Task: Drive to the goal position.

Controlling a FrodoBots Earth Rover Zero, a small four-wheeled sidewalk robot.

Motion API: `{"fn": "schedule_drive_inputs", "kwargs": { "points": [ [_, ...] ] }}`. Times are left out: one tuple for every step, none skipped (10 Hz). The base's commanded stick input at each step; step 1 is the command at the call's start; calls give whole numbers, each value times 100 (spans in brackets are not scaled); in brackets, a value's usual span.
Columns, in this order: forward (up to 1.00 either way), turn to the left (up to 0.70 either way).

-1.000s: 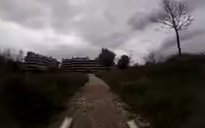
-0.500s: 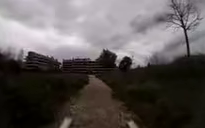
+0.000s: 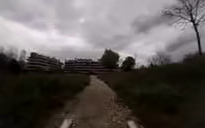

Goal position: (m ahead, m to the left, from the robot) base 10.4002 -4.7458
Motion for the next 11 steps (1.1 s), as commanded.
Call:
{"fn": "schedule_drive_inputs", "kwargs": {
  "points": [
    [70, 0],
    [70, 0],
    [70, 0],
    [70, 0],
    [70, 0],
    [70, 0],
    [70, 0],
    [70, 0],
    [70, 0],
    [70, 0],
    [70, 0]
  ]
}}
